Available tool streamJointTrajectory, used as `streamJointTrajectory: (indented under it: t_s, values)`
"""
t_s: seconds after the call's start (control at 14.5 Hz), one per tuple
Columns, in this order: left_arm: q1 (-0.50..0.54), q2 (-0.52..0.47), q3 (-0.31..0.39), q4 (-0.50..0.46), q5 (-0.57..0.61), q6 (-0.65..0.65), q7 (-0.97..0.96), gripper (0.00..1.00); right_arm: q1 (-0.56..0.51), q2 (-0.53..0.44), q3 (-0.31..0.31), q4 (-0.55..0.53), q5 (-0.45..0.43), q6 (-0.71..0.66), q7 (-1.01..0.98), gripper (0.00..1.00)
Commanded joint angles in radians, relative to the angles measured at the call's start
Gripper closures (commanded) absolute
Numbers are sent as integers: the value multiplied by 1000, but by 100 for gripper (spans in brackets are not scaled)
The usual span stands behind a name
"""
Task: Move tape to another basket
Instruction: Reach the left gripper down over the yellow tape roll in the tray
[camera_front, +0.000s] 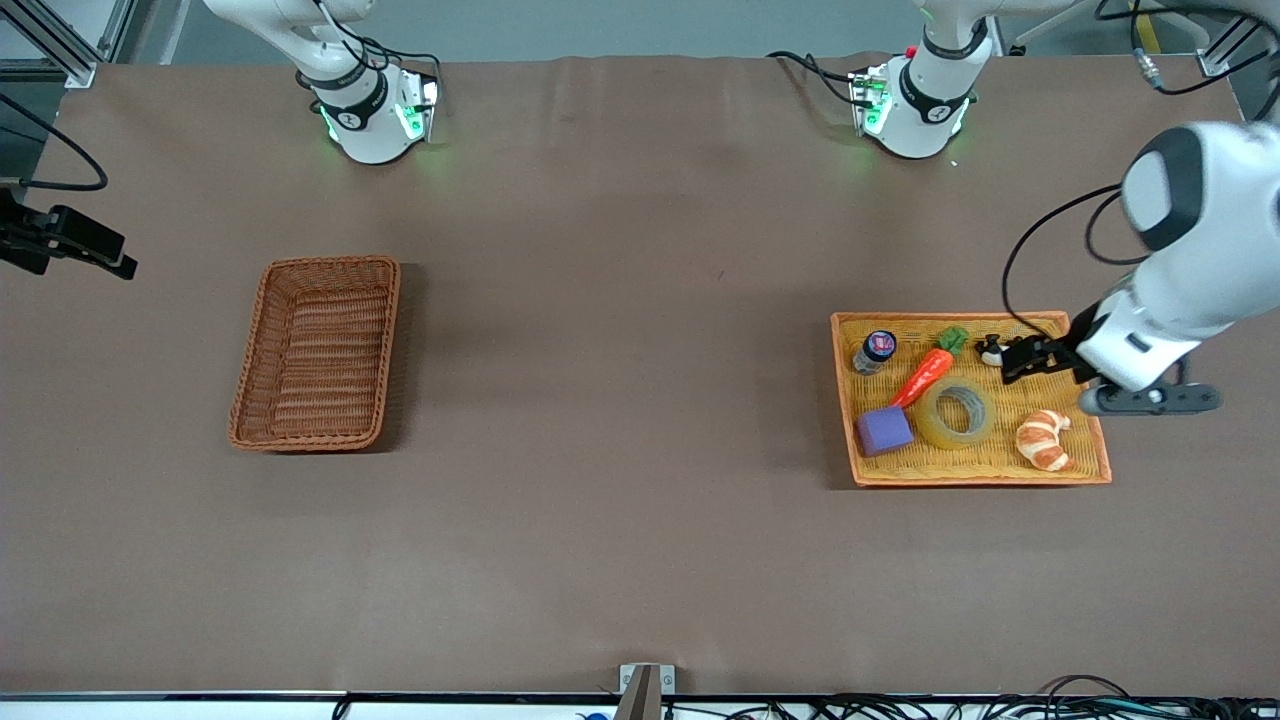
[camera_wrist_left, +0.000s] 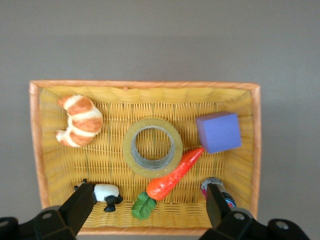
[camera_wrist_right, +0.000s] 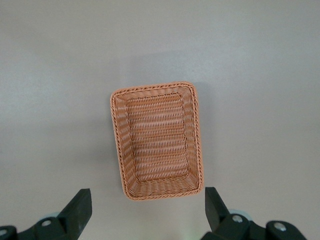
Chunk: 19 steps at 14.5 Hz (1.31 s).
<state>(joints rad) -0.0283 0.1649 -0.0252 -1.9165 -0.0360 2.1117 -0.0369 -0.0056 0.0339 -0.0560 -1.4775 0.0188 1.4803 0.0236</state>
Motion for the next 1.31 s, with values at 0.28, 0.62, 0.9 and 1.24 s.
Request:
streamJointTrajectory:
  t_s: [0.28, 0.62, 0.9, 1.24]
  values:
    - [43, 154, 2, -71, 13, 170, 49, 0, -2, -12, -2, -12, 16, 2, -11, 0]
    - [87, 248, 1, -73, 13, 235, 80, 0, -2, -12, -2, -10, 16, 3, -11, 0]
    - [58, 312, -1, -38, 16, 237, 84, 0, -1, -12, -2, -10, 16, 2, -10, 0]
    - [60, 344, -1, -39, 45, 252, 84, 18, -2, -12, -2, -12, 16, 3, -10, 0]
